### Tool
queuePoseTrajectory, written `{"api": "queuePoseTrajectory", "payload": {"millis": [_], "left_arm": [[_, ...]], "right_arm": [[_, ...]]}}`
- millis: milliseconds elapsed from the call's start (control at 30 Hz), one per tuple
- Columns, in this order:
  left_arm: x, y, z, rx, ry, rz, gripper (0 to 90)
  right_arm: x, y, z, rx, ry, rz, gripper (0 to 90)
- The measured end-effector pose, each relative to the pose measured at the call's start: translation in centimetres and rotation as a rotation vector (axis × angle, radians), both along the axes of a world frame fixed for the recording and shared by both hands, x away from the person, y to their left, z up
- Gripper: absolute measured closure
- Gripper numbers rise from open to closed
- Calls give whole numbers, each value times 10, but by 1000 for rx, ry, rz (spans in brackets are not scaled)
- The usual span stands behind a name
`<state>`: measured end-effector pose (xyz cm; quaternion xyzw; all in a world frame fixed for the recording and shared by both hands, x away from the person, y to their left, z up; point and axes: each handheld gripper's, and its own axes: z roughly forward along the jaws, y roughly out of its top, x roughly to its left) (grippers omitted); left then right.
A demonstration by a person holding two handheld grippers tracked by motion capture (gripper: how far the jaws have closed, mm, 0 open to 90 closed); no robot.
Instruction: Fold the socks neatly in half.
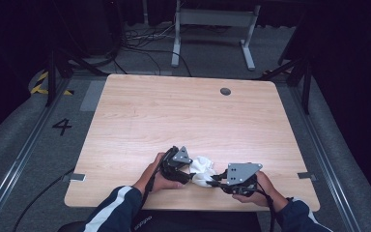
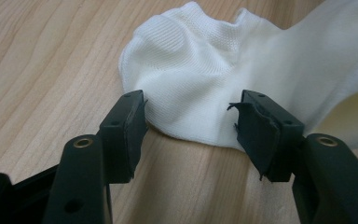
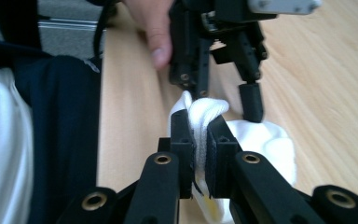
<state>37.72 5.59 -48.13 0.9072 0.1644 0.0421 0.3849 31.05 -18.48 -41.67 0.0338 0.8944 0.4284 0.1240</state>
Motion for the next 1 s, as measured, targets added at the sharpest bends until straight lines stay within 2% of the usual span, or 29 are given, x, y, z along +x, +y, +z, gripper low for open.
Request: {"api": "queuePoseTrajectory", "payload": {"millis": [67,167,300,333,400,467,500,533,567,600,633,800,1000], "left_arm": [[0,0,0,1,-1,0,423],[1,2,0,-9,19,6,410],[2,7,4,-47,22,4,377],[2,9,7,-44,5,14,372],[5,15,11,-65,11,27,379],[5,16,12,-54,8,41,388],[7,17,9,-37,21,48,389],[7,16,7,-1,11,47,391],[7,15,6,9,10,49,392],[7,15,6,9,10,49,393],[8,15,4,9,27,35,402],[8,15,2,1,26,35,417],[8,16,1,1,18,28,427]], "right_arm": [[5,-1,0,12,11,-22,844],[12,-1,0,28,23,-45,845],[18,2,-1,26,29,-64,844],[19,2,-1,26,31,-65,844],[21,4,-2,21,32,-70,843],[23,5,-1,26,31,-76,839],[24,6,-1,23,30,-75,837],[24,7,0,22,28,-74,836],[25,8,0,17,24,-71,835],[26,9,0,14,22,-69,834],[27,11,0,10,20,-65,832],[34,15,0,3,8,-58,823],[56,18,-8,-6,18,-107,822]]}}
